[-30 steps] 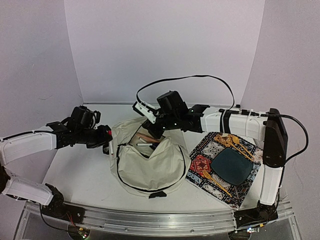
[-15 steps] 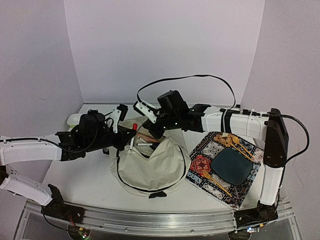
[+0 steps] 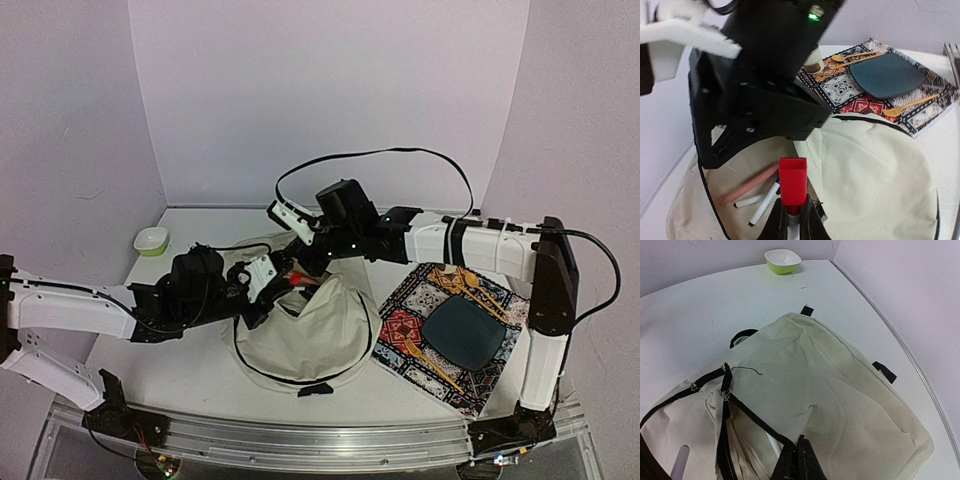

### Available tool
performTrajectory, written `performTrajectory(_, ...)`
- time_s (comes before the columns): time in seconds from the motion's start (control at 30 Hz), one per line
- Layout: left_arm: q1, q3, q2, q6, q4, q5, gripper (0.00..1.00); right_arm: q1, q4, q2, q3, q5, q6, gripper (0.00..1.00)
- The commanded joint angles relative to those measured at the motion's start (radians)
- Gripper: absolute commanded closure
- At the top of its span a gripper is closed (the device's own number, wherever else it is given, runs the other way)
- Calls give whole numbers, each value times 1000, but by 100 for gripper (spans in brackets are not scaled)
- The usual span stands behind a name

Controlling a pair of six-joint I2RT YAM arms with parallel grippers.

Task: Pack the student bag
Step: Place the pen in the lower front pocket of the bag.

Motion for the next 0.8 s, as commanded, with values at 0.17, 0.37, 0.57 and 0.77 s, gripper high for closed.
performTrajectory(0.17,-10,33,122,457,119,-66,100,9,64,-107,50,-44,32,100)
performTrajectory(0.37,-9,85,198,590,119,-157,100,8,63,-107,53,-49,33,100)
performTrajectory(0.57,-9,130,209,643,122,-154,100,8,63,-103,54,-53,34,100)
performTrajectory(0.77,-13,144,179,638,121,-81,100,8,63,-101,57,-49,32,100)
